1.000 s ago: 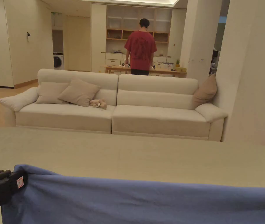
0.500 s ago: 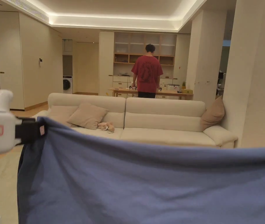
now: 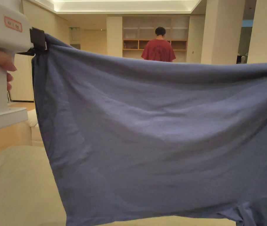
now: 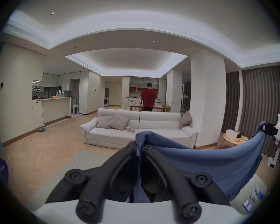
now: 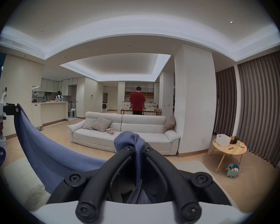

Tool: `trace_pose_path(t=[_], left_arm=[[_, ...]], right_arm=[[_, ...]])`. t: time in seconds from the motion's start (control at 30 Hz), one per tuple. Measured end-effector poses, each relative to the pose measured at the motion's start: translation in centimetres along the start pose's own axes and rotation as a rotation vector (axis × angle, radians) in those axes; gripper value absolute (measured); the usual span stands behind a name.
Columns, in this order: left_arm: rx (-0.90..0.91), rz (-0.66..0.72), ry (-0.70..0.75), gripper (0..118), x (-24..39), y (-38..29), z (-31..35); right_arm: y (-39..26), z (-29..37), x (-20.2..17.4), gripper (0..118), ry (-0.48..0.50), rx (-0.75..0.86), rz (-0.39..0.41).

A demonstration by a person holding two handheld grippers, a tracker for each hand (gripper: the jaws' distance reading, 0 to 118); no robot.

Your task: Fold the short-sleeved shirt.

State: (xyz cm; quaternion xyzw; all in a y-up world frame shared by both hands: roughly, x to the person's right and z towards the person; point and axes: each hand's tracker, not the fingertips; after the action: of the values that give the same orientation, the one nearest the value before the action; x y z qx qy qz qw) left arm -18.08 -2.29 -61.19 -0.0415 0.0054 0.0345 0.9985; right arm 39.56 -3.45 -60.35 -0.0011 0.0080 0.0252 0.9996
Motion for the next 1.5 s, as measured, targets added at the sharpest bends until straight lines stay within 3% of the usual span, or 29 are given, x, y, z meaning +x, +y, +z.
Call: trace_pose_path(t=[0.17,0.3,0.57,0.67,0.77,1.03,1.5], left_arm=[[-0.008,0.002,-0.005,5,-1.5,-2.3,-6.4],[-0.049,0.004,0.008,5,-2.0,-8.3,-9.2],[-0.185,-0.007,-0.011,5,-1.6,-22.4,-10.7],[-0.241,0.005,-0.053,5,-1.3,-26.8,-8.1],[-0.295,0.046,-0.063,5,-3.9,-30.5,-5.5],[-0.421,0.088,-0.106,5,-6.0,-39.1,9.6],[-0.547,0.173,-0.127,5,-7.9,-46.0,32.0]], right_arm=[[-2.5,-6.3,-1.2,4,-0.019,0.030,0.038],[-8.1,-9.7,-1.1,4,0.005,0.013,0.013],[-22.3,-9.6,-0.8,4,0.046,-0.156,-0.012],[-26.6,-6.7,0.1,4,0.076,-0.201,-0.055],[-30.3,-2.5,1.0,4,0.081,-0.255,-0.038],[-37.8,14.4,1.7,4,0.125,-0.401,-0.063],[-41.8,37.7,1.3,4,0.176,-0.462,-0.087]])
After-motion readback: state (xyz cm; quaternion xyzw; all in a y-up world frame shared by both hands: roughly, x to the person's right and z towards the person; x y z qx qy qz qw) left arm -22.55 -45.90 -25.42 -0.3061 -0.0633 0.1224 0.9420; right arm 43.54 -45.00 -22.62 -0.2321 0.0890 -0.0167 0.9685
